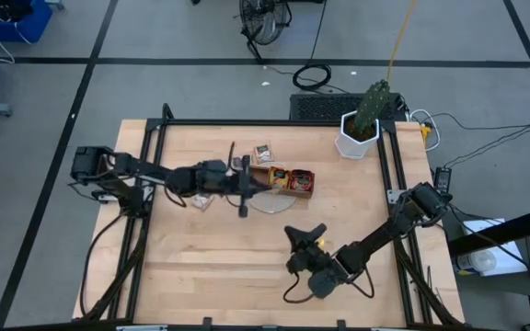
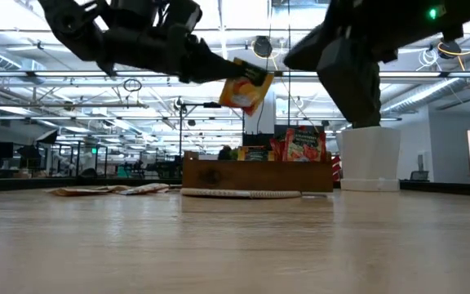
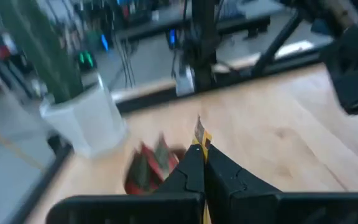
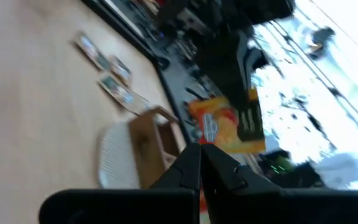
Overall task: Pick & Place Tea
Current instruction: Put the orange tea bag into the middle section of the wood organizer
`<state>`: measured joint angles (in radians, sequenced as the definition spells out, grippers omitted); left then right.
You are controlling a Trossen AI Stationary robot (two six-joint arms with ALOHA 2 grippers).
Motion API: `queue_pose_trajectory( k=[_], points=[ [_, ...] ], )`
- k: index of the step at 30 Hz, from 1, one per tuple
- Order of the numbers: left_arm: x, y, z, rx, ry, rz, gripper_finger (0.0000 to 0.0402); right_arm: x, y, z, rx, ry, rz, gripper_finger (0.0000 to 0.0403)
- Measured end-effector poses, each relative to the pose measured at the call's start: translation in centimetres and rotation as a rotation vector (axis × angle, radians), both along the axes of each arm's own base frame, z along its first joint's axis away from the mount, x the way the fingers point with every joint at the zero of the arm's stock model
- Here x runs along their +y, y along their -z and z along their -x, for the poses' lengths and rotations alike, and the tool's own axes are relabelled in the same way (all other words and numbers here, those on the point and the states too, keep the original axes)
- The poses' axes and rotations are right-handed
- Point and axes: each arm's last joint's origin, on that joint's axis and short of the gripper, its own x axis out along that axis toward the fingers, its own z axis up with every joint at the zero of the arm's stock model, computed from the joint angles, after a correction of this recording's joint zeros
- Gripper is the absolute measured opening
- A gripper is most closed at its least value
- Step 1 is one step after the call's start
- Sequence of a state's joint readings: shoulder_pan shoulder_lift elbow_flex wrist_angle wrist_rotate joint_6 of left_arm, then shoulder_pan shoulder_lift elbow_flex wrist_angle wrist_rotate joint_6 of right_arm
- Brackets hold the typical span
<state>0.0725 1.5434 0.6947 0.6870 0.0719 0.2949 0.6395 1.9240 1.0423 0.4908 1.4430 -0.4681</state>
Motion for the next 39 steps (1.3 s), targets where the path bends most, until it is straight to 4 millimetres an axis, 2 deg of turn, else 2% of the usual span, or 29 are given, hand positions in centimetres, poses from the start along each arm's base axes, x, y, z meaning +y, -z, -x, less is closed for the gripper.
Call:
queue_pose_trajectory(
  k=[3, 6, 11, 17, 22, 29, 39],
  points=[
    [1.0, 0.5, -0.6, -0.059, 0.03, -0.02, 0.0001, -0.6, 0.5, 0.6, -0.009, 0.055, 0.026, 0.0],
    [2.0, 2.1, -1.4, -0.089, 0.072, -0.007, 0.0001, -1.6, 0.6, 1.4, -0.054, 0.084, -0.001, 0.0],
    [3.7, 5.2, -2.1, -0.083, 0.061, 0.041, 0.0, -3.0, -0.7, 3.5, -0.139, 0.083, -0.077, 0.0],
    [5.5, 6.0, -2.1, -0.136, 0.032, 0.052, 0.0, -4.2, -2.4, 5.8, -0.2, 0.07, -0.129, 0.0],
    [6.8, 7.0, -1.9, -0.118, 0.012, 0.096, 0.0, -5.2, -2.3, 7.1, -0.235, 0.071, -0.161, 0.0],
    [7.1, 9.0, -2.1, -0.073, 0.009, 0.123, 0.0, -5.7, -1.9, 7.3, -0.237, 0.081, -0.162, 0.0],
    [7.3, 9.4, -2.1, -0.087, -0.05, 0.116, 0.0008, -5.8, -1.9, 7.2, -0.225, 0.085, -0.152, 0.0]
  ],
)
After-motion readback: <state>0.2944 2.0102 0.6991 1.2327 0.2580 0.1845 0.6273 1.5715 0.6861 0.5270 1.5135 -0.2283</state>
